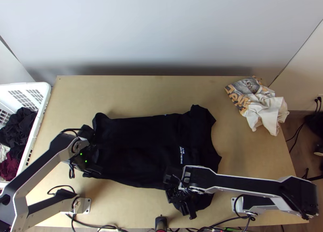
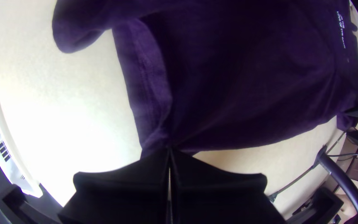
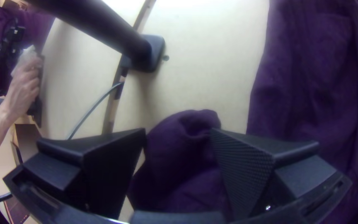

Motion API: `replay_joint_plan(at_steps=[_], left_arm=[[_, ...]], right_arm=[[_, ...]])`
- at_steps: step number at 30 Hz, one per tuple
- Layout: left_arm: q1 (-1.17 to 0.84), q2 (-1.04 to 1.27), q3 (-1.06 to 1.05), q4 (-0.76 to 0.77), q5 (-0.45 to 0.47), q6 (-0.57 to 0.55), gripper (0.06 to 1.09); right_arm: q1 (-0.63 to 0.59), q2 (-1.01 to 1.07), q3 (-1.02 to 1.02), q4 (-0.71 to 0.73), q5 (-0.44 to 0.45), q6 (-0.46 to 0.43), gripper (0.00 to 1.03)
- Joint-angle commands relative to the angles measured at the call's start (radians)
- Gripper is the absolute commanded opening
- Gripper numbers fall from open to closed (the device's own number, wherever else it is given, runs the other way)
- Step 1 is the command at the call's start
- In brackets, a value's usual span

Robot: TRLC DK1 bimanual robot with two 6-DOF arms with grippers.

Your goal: Fold the t-shirt

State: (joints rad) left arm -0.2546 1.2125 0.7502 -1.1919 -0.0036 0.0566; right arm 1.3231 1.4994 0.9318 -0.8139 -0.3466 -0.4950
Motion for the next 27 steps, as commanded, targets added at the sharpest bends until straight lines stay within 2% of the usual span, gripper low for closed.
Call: replay_joint_plan(at_steps=[1,5,6,13,27], left_arm=[[0.002,0.004,0.009,-0.008,-0.001,0.000,0.09],[-0.002,0.004,0.014,-0.009,-0.001,0.000,0.09],[-0.002,0.004,0.012,-0.011,-0.001,0.000,0.09],[-0.003,-0.013,0.012,-0.015,-0.001,-0.001,0.09],[0.095,-0.088,0.067,-0.003,-0.003,-0.009,0.09]], right_arm=[[-0.018,0.045,-0.050,0.051,0.012,0.003,0.49],[-0.047,0.025,-0.050,0.055,0.012,0.009,0.08],[-0.055,0.013,-0.042,0.055,0.012,0.019,0.03],[-0.150,-0.085,0.052,0.024,0.012,0.076,0.03],[-0.395,-0.145,0.197,-0.128,0.012,0.053,0.03]])
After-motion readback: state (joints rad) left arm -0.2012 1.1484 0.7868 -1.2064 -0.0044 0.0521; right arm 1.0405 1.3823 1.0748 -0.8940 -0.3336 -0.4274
